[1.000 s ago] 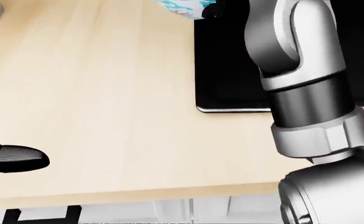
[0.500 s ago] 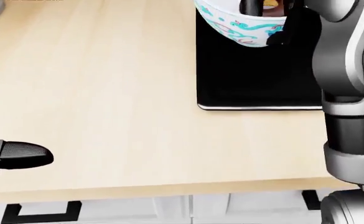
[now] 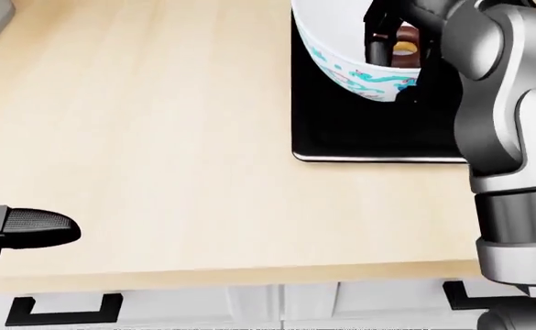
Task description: Pick up the bowl with donut and place it on the tray. Pick up the cupcake and place it on the tray.
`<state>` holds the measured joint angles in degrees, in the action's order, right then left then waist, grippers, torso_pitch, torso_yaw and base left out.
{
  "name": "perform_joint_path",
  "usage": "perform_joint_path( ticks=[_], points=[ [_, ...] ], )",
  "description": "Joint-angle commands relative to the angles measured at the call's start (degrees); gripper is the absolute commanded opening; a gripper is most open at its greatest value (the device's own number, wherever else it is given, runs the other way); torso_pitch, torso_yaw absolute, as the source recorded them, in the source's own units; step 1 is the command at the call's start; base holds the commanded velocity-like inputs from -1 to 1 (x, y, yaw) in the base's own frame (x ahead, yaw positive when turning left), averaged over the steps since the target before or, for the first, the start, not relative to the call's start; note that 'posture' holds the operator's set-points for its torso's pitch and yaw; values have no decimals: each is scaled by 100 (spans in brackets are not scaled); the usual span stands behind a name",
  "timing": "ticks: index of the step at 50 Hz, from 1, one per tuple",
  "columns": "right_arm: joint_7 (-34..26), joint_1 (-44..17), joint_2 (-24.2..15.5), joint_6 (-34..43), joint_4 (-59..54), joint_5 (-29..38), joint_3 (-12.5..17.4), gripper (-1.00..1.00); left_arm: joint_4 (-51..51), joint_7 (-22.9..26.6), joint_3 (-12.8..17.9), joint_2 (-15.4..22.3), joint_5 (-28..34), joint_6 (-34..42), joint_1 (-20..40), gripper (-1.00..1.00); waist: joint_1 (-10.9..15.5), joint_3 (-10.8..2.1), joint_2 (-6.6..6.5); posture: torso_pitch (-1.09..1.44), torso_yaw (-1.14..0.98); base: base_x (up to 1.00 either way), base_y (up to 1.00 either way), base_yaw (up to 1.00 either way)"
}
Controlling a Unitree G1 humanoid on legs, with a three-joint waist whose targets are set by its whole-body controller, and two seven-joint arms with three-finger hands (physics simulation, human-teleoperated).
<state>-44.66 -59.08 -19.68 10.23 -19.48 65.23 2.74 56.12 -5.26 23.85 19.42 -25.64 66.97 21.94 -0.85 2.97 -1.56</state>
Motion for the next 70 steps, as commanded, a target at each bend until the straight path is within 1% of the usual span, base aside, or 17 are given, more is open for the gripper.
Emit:
perform_joint_path(
  ticks=[1,8,14,16,18,26,28,34,37,39,45,52,55,56,57,63,70],
  points=[
    [140,-204,-57,-15,196,18,51,-100,110,-16,30,54,30,-159,118,100,0,-136,-2,0,0,0,0,0],
    [87,-286,-99,78,244,5,64,-98,94,8,18,44,66,-184,107,100,8,-136,0,0,0,0,0,0],
    [-27,-355,-111,160,325,-6,69,-65,42,50,-32,29,139,-277,71,100,18,-138,-3,0,0,0,0,0],
    [-43,-368,-106,169,328,-13,66,-64,35,59,-30,25,153,-282,73,100,19,-139,-4,0,0,0,0,0],
    [-62,-379,-104,182,343,-19,66,-49,47,75,-10,22,153,-273,73,100,17,-142,-4,0,0,0,0,0],
    [-177,-362,-94,217,433,-13,53,-22,86,75,13,15,148,-216,95,100,14,-148,5,0,0,0,0,0],
    [-215,-371,-89,231,473,-2,53,-8,91,72,22,12,144,-199,106,100,11,-148,6,0,0,0,0,0],
    [-310,-291,-84,263,585,34,60,3,99,73,-1,-2,160,-206,92,100,7,-146,2,0,0,0,0,0],
    [-295,-284,-74,280,576,31,73,33,101,77,6,2,161,-195,106,100,10,-145,2,0,0,0,0,0],
    [-370,-287,-70,331,661,43,72,44,104,70,-9,-5,165,-188,109,100,10,-146,4,0,0,0,0,0],
    [-568,-368,-145,389,828,28,112,55,113,66,15,0,148,-153,142,100,10,-140,1,0,0,0,0,0],
    [-1172,-598,-312,692,1544,-46,247,48,171,10,32,30,67,-10,271,100,10,-120,4,0,0,0,0,0],
    [-1386,-485,-282,1044,2129,-204,353,67,189,-31,-27,23,59,12,294,100,14,-98,11,0,0,0,0,0],
    [-1433,-414,-290,1125,2291,-236,350,94,194,-42,-44,24,58,26,310,100,17,-95,15,0,0,0,0,0],
    [-1508,-361,-299,1228,2445,-236,346,100,198,-54,-54,28,56,47,333,100,19,-91,21,0,0,0,0,0],
    [-1712,143,-378,1950,3472,-543,565,100,206,-145,-217,40,70,206,558,100,24,-93,50,0,0,0,0,0],
    [-1169,661,-511,2282,3726,-1149,680,100,235,-174,-344,14,137,360,736,100,31,-100,64,0,0,0,0,0]
  ],
)
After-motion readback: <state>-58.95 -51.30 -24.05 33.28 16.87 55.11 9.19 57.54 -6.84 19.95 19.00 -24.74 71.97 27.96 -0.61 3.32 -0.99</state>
